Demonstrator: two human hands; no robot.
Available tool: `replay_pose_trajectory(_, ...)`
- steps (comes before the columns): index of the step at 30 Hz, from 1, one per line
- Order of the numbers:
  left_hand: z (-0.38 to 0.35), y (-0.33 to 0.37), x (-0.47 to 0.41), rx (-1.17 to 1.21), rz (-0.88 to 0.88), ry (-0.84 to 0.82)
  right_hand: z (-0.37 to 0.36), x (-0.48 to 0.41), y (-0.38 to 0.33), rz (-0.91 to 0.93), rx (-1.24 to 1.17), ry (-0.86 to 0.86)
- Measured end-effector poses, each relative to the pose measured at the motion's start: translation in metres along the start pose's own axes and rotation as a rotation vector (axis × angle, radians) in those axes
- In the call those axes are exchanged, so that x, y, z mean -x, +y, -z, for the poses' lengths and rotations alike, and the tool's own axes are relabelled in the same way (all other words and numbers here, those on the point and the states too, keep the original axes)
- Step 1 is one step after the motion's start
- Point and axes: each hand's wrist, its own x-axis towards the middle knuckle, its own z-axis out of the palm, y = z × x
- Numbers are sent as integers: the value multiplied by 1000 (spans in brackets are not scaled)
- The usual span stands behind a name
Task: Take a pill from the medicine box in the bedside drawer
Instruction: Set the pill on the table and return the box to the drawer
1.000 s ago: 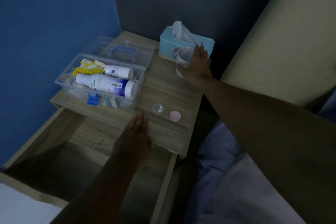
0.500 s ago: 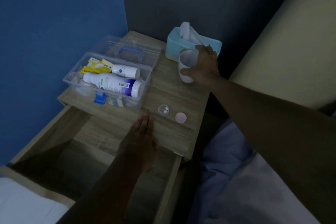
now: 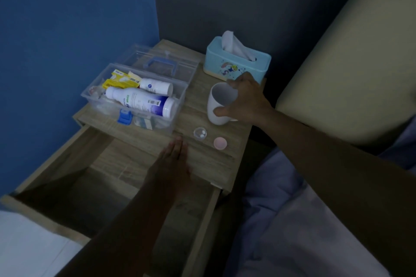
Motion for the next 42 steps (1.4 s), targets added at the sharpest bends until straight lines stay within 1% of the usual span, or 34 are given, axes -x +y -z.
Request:
replay_pose_trajectory(6,1,3,5,-33,-5,10,-9,1,2,-13,16,-12)
replay_pose_trajectory(15,1,0,4,-15,-29,13,-12,6,-2,-20,46,-14)
replay_pose_trajectory(17,4,-2,4,-21,-45,-8,-11,7,-4,-29,61,-46)
replay_pose_trajectory(19,11,-6,5,-4,-65,-37,-5,7,-6,-60,62,-128)
replay_pose_trajectory(21,20,-13,8,95,-73,-28,2,5,-9,-77,40,-175)
replay_pose_trajectory(23,28,-21,14,220,-31,40,7,2,-17,-52,-9,-105)
replay_pose_trajectory(25,33,-35,28,276,73,138,6,-1,-32,12,-72,13)
replay_pose_trajectory(27,35,-54,40,256,180,159,1,-3,-45,52,-139,71)
replay_pose_trajectory(29,37,-83,51,211,300,160,-9,-8,-62,45,-238,60)
replay_pose_trajectory(32,48,-121,53,222,429,262,-30,-23,-84,-107,-415,31)
replay_pose_trajectory(34,59,-140,46,259,447,363,-42,-38,-95,-208,-450,21)
replay_pose_trajectory(36,70,-157,36,258,395,431,-51,-53,-102,-292,-427,17)
replay_pose_trajectory(38,77,-171,26,216,309,458,-60,-69,-105,-386,-399,-1)
replay_pose_trajectory(39,79,-175,22,199,273,457,-65,-76,-107,-442,-442,-26)
replay_pose_trajectory(42,77,-181,13,168,230,447,-77,-94,-109,-584,-812,-145)
